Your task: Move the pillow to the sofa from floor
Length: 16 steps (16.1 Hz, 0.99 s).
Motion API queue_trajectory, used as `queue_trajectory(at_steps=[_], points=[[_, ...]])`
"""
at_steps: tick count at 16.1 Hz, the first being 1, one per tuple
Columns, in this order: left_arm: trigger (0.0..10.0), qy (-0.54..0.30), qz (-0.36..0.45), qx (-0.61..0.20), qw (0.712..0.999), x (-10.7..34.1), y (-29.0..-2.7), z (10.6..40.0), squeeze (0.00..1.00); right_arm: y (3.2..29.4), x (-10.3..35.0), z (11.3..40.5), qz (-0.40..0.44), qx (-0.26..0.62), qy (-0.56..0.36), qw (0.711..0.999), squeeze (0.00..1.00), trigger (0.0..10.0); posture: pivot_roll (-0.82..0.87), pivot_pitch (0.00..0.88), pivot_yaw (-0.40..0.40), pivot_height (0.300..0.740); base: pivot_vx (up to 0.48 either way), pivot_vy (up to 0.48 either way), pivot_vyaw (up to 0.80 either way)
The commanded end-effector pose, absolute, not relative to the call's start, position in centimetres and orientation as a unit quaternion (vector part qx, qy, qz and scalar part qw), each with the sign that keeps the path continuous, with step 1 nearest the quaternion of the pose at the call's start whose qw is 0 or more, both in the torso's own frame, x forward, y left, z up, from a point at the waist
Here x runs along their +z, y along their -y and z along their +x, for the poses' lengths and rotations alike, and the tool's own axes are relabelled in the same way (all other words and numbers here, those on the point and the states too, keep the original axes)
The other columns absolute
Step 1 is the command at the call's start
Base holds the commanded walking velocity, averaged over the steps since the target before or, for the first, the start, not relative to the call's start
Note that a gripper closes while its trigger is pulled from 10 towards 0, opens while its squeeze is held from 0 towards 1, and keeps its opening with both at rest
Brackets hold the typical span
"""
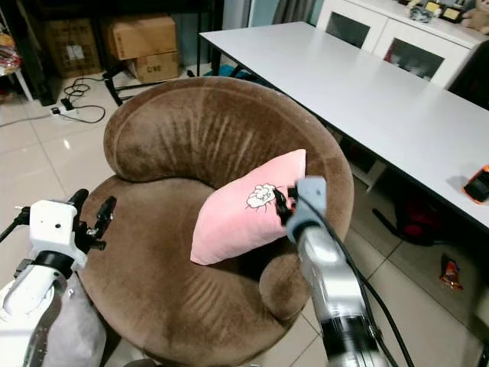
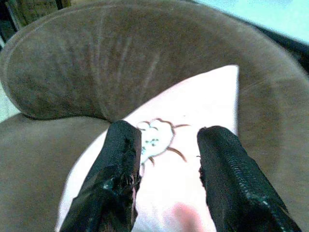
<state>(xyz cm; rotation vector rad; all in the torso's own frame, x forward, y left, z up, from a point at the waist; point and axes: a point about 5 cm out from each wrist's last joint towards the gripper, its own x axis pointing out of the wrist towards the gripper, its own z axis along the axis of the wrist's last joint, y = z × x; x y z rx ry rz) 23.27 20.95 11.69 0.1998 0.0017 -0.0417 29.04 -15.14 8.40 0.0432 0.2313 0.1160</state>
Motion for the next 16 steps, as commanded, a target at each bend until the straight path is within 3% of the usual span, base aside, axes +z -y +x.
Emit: queue_trajectory(at_steps=[1,5,12,16], points=[[10.0,-0.006,0.095,-0.013,0.995,11.4,-20.5,23.0,0.0,15.6,9.2,28.6,0.002,0.051,-0.1,0.994,0.0,10.0,0.04,0.0,-0.113,0.74,0.0,0.0,0.0],[10.0,-0.006,0.09,-0.013,0.996,11.2,-19.7,22.7,0.0,16.1,9.4,27.5,-0.064,0.049,-0.101,0.992,0.0,10.0,0.04,0.0,-0.113,0.74,-0.209,0.0,0.0],[10.0,-0.006,0.098,-0.019,0.995,11.1,-19.5,23.0,0.0,16.3,9.4,27.1,-0.045,0.041,-0.118,0.991,0.0,10.0,0.03,0.0,-0.103,0.74,-0.329,0.0,0.0],[10.0,-0.005,0.102,0.003,0.995,10.9,-19.7,23.2,0.0,16.0,9.3,27.2,-0.041,0.053,-0.129,0.989,0.0,10.0,0.04,0.0,-0.113,0.74,0.0,0.0,0.0]])
